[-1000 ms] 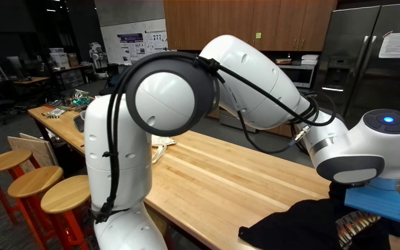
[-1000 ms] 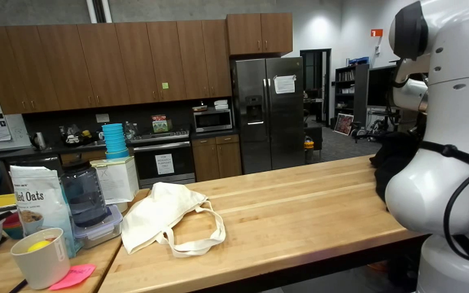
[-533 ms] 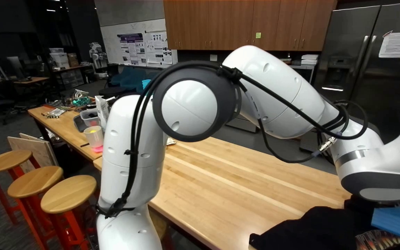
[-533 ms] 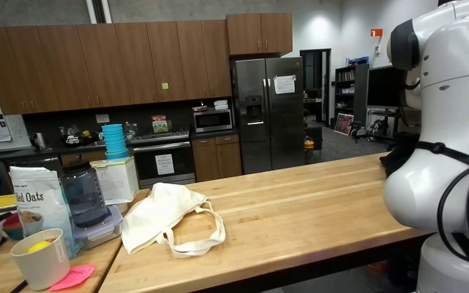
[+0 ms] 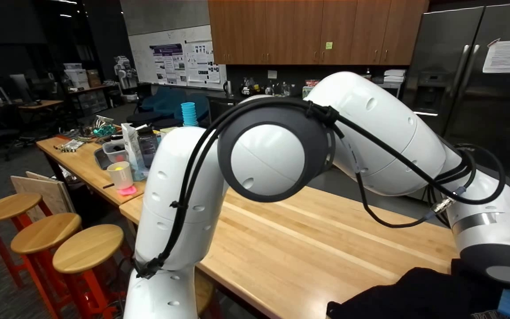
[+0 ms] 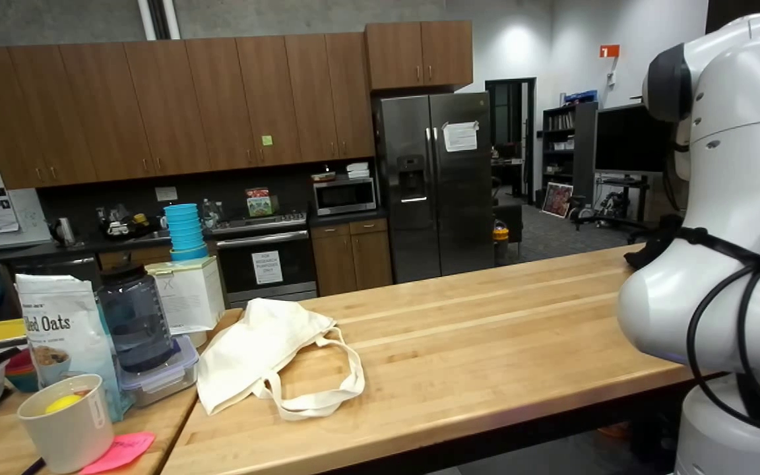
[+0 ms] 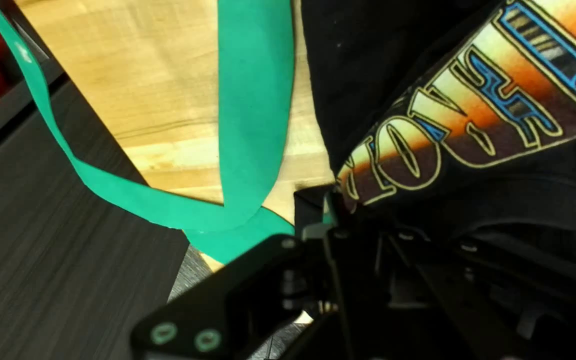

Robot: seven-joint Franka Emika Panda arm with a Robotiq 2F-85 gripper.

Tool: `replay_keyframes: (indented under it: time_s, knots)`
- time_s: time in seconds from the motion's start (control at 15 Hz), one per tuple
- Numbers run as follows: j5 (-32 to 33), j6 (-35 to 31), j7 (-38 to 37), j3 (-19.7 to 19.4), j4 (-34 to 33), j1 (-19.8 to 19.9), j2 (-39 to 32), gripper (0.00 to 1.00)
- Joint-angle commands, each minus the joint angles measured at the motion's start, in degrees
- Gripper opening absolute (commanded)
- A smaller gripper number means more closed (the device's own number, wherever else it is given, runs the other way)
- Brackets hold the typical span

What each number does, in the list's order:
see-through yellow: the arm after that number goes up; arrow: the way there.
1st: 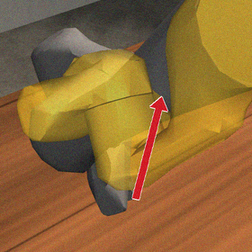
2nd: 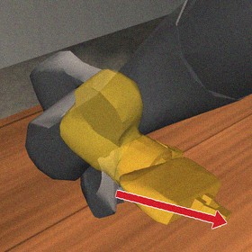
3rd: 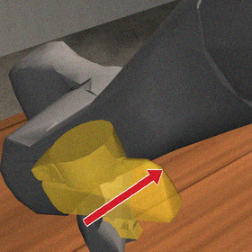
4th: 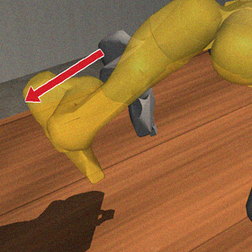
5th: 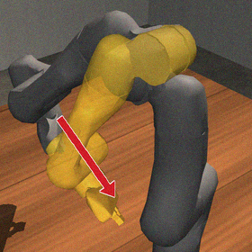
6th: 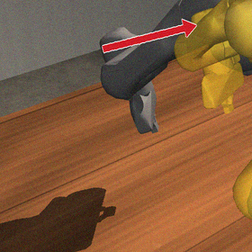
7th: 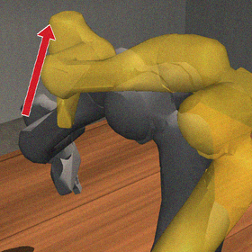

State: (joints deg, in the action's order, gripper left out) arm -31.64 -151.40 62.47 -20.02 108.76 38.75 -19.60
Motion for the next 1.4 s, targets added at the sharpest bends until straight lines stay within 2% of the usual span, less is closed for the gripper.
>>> replay_keyframes:
  time_s: [0.0, 0.6, 0.67, 0.73, 1.33]
  knots:
    - [1.39, 0.83, -1.62, 3.42, -2.65, 3.88, -1.83, 0.03]
    - [6.70, 0.64, -4.68, 8.24, -4.45, 5.61, -2.86, 0.03]
    - [6.93, -0.10, -5.15, 8.28, -3.38, 5.70, -2.72, 0.03]
    - [7.12, -0.14, -5.36, 8.54, -3.42, 5.70, -2.73, 0.10]
    - [7.17, -0.16, -5.41, 8.88, -3.30, 6.02, -2.76, 0.10]
